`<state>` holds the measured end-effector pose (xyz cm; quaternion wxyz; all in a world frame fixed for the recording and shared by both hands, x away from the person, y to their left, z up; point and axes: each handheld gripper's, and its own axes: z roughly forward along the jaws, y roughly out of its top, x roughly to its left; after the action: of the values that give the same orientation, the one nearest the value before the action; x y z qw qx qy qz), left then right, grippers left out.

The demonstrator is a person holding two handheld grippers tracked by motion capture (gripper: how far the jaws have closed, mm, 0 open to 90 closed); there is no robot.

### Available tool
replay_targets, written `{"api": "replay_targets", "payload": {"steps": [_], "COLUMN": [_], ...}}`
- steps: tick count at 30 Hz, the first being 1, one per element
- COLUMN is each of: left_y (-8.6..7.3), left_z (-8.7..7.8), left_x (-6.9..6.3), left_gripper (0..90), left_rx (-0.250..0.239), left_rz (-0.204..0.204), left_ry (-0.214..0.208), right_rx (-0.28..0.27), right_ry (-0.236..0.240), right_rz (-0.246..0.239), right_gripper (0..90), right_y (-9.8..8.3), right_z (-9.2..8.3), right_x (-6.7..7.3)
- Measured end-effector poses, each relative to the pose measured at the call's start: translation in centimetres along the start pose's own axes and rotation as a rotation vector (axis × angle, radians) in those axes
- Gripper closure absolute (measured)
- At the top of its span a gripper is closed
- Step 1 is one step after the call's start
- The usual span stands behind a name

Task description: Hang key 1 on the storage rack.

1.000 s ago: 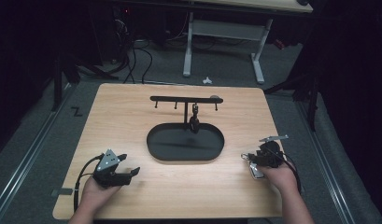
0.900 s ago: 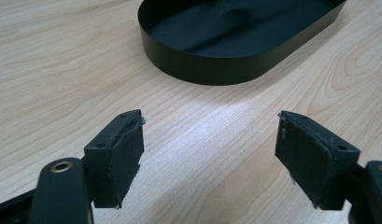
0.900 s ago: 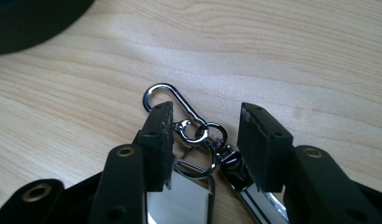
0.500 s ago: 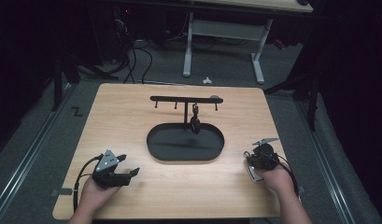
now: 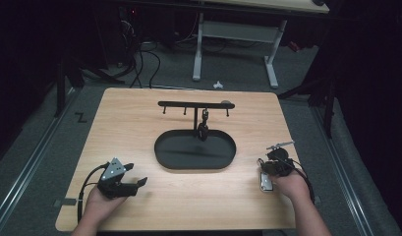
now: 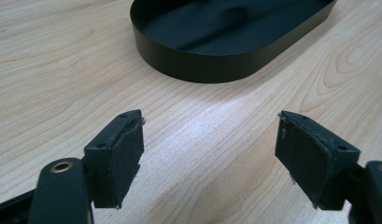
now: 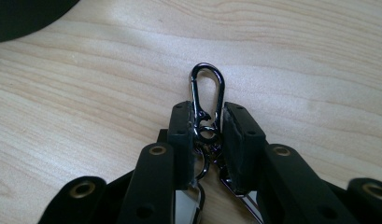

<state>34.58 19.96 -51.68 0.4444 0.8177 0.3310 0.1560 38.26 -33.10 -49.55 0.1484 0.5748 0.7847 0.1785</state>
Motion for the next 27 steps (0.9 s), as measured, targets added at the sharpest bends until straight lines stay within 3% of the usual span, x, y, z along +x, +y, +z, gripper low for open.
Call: {"api": "replay_targets", "payload": {"steps": [6,18,22,27], "left_y": [0.0,-0.1,-0.1,-0.1], "left_z": [0.0,0.0,0.0,0.0], "left_x": [0.0,-0.3,-0.4,-0.4], "left_gripper": [24.1,24.2,24.3,24.2], "left_rx": [0.004,0.015,0.017,0.015], "left_rz": [0.002,0.005,0.007,0.002], "left_ry": [-0.007,-0.019,-0.02,-0.021], "right_rx": [0.013,0.05,0.062,0.134], "right_ry": [-0.023,-0.04,-0.014,0.011], "right_rz": [-0.008,-0.038,-0.019,-0.022], "right_gripper": [65.9,85.0,84.3,81.1], "right_y": [0.6,1.2,1.3,1.7], "right_z": [0.4,0.3,0.0,0.0], "right_x": [0.1,0.7,0.5,0.3]}}
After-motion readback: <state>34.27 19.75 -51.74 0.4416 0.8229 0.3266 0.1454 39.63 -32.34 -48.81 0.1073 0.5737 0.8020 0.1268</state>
